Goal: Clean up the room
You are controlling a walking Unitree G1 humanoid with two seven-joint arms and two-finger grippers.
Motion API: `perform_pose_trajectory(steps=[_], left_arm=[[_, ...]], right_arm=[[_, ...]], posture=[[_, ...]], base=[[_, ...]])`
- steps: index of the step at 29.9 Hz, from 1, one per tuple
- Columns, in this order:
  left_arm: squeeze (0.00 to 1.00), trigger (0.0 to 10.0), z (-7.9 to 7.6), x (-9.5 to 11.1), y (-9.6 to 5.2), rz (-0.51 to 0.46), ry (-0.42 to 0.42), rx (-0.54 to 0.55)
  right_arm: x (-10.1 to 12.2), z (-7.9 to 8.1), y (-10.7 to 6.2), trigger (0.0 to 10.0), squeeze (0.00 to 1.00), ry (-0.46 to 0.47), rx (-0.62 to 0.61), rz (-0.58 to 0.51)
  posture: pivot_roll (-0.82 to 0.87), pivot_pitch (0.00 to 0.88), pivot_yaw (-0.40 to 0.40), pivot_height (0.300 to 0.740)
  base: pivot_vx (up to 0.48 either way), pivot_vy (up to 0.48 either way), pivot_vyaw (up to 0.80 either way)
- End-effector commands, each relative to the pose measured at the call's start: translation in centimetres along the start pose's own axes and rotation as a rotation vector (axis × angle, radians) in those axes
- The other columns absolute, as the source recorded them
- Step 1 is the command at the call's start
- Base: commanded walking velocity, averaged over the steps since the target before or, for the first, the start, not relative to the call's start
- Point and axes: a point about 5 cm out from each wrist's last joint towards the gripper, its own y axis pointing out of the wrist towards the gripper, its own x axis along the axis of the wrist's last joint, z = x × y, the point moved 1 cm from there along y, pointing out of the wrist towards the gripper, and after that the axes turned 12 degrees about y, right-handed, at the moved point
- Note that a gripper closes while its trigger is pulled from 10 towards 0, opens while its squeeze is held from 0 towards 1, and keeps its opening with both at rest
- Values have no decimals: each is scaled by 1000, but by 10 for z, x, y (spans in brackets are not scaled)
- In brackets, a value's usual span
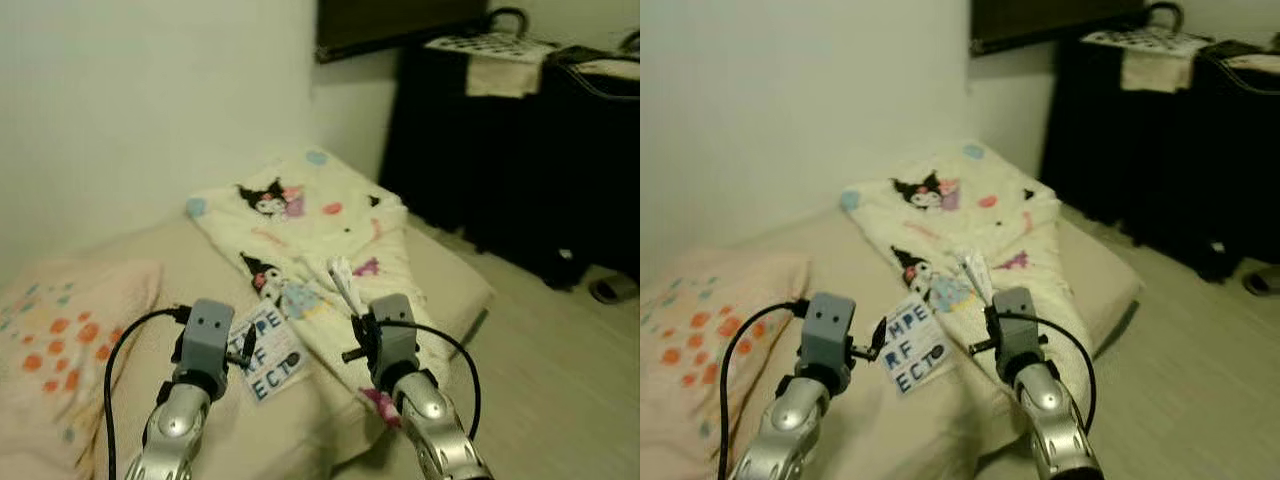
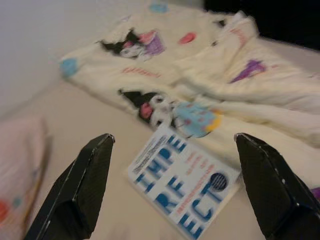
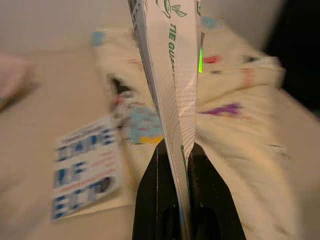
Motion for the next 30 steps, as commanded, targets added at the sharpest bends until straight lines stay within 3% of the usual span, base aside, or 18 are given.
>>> perform_pose_trajectory(steps=[1, 21, 25, 30], left_arm=[[0, 10000, 3, -6, -4, 16, 19, 9], [0, 10000, 1, -11, -7, 27, -10, 20], [0, 10000, 4, -26, -13, 81, -22, 23], [0, 10000, 6, -32, -17, 96, -33, 23]], right_arm=[[-4, 4, 0, 10000, 0, 18, 9, 17], [-8, 5, 2, 10000, 0, 6, 0, 33], [-28, -3, -4, 10000, 0, -8, -69, 101], [-31, -8, -8, 10000, 0, 3, -95, 101]], posture=[[-29, 75, 14, 740], [-33, 67, 19, 740], [-24, 66, 24, 740], [-29, 68, 24, 740]], base=[[0, 0, -800], [0, 0, -800], [0, 0, -800], [0, 0, -800]])
